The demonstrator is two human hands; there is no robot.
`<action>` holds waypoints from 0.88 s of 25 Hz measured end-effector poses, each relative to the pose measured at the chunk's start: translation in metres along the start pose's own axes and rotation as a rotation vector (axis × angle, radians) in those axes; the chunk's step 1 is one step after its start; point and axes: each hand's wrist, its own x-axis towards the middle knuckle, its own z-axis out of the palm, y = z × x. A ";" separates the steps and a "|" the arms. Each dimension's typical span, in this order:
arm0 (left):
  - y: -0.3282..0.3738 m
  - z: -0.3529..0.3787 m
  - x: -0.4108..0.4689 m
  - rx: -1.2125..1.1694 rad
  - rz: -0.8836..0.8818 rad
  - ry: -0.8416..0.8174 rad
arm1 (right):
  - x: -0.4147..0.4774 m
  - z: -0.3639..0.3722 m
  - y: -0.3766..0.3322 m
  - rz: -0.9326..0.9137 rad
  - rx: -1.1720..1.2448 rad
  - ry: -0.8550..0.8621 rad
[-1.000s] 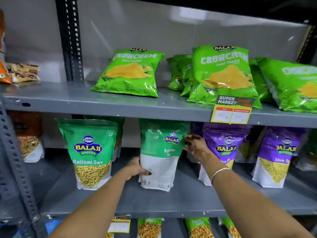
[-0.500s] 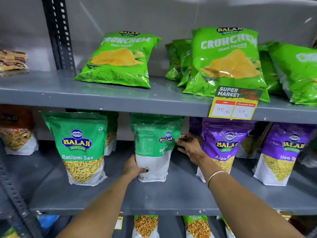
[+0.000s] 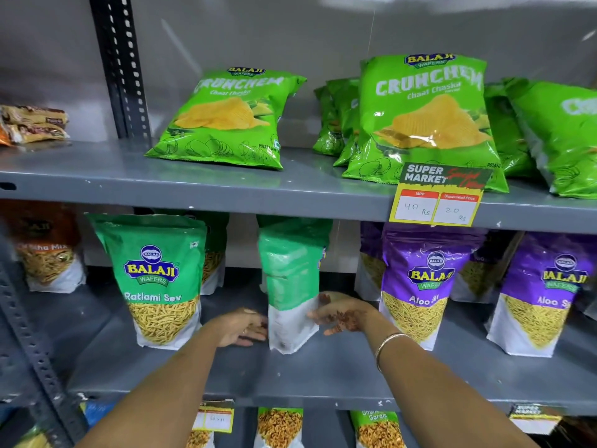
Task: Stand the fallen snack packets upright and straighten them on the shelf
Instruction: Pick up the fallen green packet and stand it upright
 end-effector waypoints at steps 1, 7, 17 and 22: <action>0.000 0.000 -0.001 -0.015 0.007 -0.025 | 0.003 0.001 0.003 -0.012 -0.034 0.022; 0.010 0.016 0.003 -0.266 0.178 0.046 | 0.020 0.019 0.020 -0.116 -0.091 0.144; 0.019 0.029 -0.003 -0.072 0.213 0.157 | 0.007 0.002 0.012 -0.201 -0.213 0.098; 0.021 0.039 -0.008 -0.254 0.238 0.253 | 0.011 -0.011 0.018 -0.236 -0.045 0.202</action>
